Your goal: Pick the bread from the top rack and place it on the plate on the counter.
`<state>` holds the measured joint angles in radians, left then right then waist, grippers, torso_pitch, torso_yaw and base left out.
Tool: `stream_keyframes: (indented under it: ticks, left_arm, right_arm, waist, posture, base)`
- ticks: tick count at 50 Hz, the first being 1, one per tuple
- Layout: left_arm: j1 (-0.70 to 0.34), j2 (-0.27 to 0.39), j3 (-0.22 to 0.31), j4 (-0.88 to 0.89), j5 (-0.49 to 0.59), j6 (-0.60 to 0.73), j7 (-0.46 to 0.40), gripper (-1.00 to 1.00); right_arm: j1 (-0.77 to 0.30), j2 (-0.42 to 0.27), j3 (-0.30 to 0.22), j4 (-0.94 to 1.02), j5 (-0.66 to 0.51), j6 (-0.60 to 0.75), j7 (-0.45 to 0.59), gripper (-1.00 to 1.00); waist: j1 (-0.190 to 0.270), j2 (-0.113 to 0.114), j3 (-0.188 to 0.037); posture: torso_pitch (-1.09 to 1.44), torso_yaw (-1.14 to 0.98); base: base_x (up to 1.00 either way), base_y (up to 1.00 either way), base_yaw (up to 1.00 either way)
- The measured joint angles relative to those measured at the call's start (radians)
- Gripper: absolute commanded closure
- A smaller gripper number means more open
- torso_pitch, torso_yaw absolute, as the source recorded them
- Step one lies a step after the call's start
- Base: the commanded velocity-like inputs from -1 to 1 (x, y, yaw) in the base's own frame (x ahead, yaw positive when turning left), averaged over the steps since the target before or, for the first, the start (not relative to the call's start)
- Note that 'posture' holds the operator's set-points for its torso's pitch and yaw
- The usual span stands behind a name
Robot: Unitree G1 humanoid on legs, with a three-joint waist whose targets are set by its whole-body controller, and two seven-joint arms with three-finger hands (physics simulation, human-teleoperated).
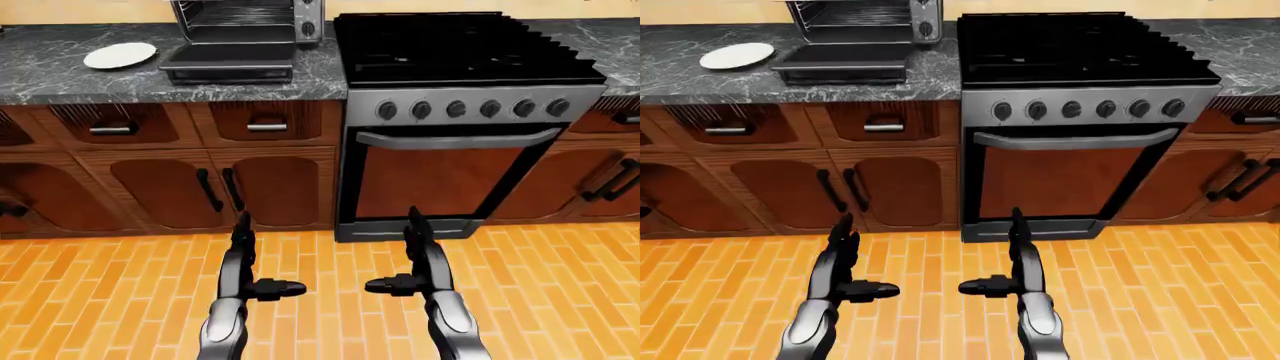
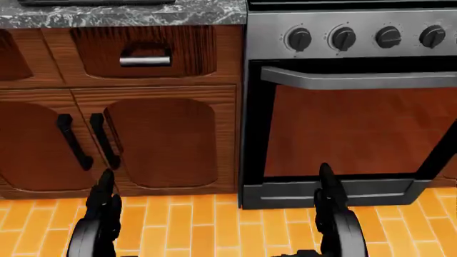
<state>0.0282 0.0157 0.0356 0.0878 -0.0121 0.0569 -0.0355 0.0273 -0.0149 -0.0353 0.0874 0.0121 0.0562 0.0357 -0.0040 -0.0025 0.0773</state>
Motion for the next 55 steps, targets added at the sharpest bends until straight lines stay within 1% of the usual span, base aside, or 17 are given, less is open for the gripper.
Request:
stream_keyframes:
  ticks: [3, 5, 8, 13, 20, 22, 25, 29, 31, 33, 34, 37, 41, 46, 48, 51, 55]
  left_arm:
    - [-0.023, 0.010, 0.002, -0.153, -0.003, 0.055, -0.004, -1.00]
    - [-0.049, 0.014, 0.002, -0.243, 0.004, 0.111, -0.005, -1.00]
    - [-0.112, 0.028, -0.006, -0.357, 0.027, 0.251, -0.018, -1.00]
    - [-0.300, 0.063, 0.023, -0.534, 0.044, 0.515, -0.039, -1.00]
    - [-0.466, 0.114, 0.053, -0.610, 0.042, 0.708, -0.063, -1.00]
    - [-0.494, 0.127, 0.054, -0.621, 0.038, 0.753, -0.070, -1.00]
    - [-0.527, 0.148, 0.071, -0.650, 0.034, 0.783, -0.078, -1.00]
    - [-0.563, 0.173, 0.099, -0.686, 0.029, 0.816, -0.071, -1.00]
    - [-0.575, 0.183, 0.101, -0.693, 0.025, 0.832, -0.070, -1.00]
    - [-0.585, 0.193, 0.105, -0.699, 0.018, 0.850, -0.070, -1.00]
    - [-0.583, 0.202, 0.112, -0.701, 0.015, 0.859, -0.070, -1.00]
    - [-0.566, 0.210, 0.140, -0.703, 0.014, 0.887, -0.059, -1.00]
    - [-0.580, 0.224, 0.156, -0.721, 0.004, 0.889, -0.042, -1.00]
    - [-0.594, 0.244, 0.172, -0.753, -0.011, 0.905, -0.025, -1.00]
    - [-0.580, 0.246, 0.161, -0.765, -0.021, 0.926, -0.026, -1.00]
    - [-0.585, 0.260, 0.162, -0.782, -0.036, 0.957, -0.031, -1.00]
    - [-0.618, 0.284, 0.185, -0.823, -0.035, 0.971, -0.028, -1.00]
  right_arm:
    - [0.010, -0.009, -0.005, -0.203, 0.007, 0.067, 0.002, -1.00]
    - [-0.013, -0.014, -0.012, -0.312, 0.007, 0.128, 0.004, -1.00]
    - [-0.072, -0.034, -0.028, -0.442, -0.001, 0.261, 0.012, -1.00]
    - [-0.191, -0.077, -0.063, -0.633, -0.012, 0.498, 0.034, -1.00]
    - [-0.421, -0.190, -0.190, -0.834, 0.002, 0.813, 0.059, -1.00]
    - [-0.457, -0.218, -0.226, -0.876, 0.026, 0.880, 0.059, -1.00]
    - [-0.498, -0.264, -0.262, -0.923, 0.063, 0.947, 0.056, -1.00]
    - [-0.534, -0.300, -0.284, -0.928, 0.101, 0.971, 0.040, -1.00]
    - [-0.538, -0.308, -0.282, -0.913, 0.114, 0.978, 0.030, -1.00]
    - [-0.558, -0.315, -0.277, -0.896, 0.128, 0.993, 0.020, -1.00]
    - [-0.565, -0.309, -0.268, -0.891, 0.135, 0.997, 0.014, -1.00]
    - [-0.569, -0.307, -0.231, -0.868, 0.158, 1.007, 0.007, -1.00]
    - [-0.577, -0.320, -0.250, -0.883, 0.175, 1.006, -0.002, -1.00]
    - [-0.623, -0.348, -0.268, -0.907, 0.191, 1.010, -0.022, -1.00]
    - [-0.614, -0.352, -0.277, -0.904, 0.201, 1.030, -0.025, -1.00]
    - [-0.625, -0.376, -0.275, -0.898, 0.211, 1.066, -0.028, -1.00]
    - [-0.666, -0.405, -0.292, -0.938, 0.225, 1.074, -0.018, -1.00]
  waist:
    - [0.004, -0.003, -0.048]
    - [0.006, -0.012, -0.031]
    - [0.008, -0.011, -0.053]
    - [0.010, -0.008, -0.064]
    - [0.004, 0.002, -0.068]
    - [-0.005, -0.022, -0.048]
    - [-0.016, -0.039, -0.057]
    - [-0.039, 0.004, -0.045]
    - [-0.048, 0.036, -0.040]
    - [-0.047, 0.086, -0.044]
    - [-0.033, 0.088, -0.041]
    - [-0.008, 0.078, -0.028]
    - [0.014, 0.022, -0.028]
    - [0.014, -0.023, -0.019]
    - [0.007, -0.027, 0.005]
    - [-0.008, -0.032, -0.026]
    - [-0.029, 0.013, -0.024]
  posture:
    - [0.00, 0.00]
    - [0.00, 0.00]
    - [0.00, 0.00]
    - [0.00, 0.00]
    - [0.00, 0.00]
    - [0.00, 0.00]
    - [0.00, 0.00]
    - [0.00, 0.00]
    - [0.00, 0.00]
    - [0.00, 0.00]
    - [0.00, 0.00]
    - [0.00, 0.00]
    - [0.00, 0.00]
    - [0.00, 0.00]
    - [0.00, 0.00]
    - [0.00, 0.00]
    - [0.00, 0.00]
  base:
    - [0.00, 0.00, 0.00]
    - [0.00, 0.00, 0.00]
    - [0.00, 0.00, 0.00]
    - [0.00, 0.00, 0.00]
    - [0.09, 0.17, 0.00]
    - [0.41, 0.65, 0.00]
    - [0.41, 0.64, 0.00]
    - [0.42, 0.64, 0.00]
    - [0.43, 0.64, 0.00]
    - [0.42, 0.64, 0.00]
    - [0.42, 0.63, 0.00]
    - [0.43, 0.63, 0.00]
    - [0.42, 0.63, 0.00]
    - [0.43, 0.63, 0.00]
    - [0.43, 0.51, 0.00]
    - [0.43, 0.37, 0.00]
    - [0.43, 0.39, 0.00]
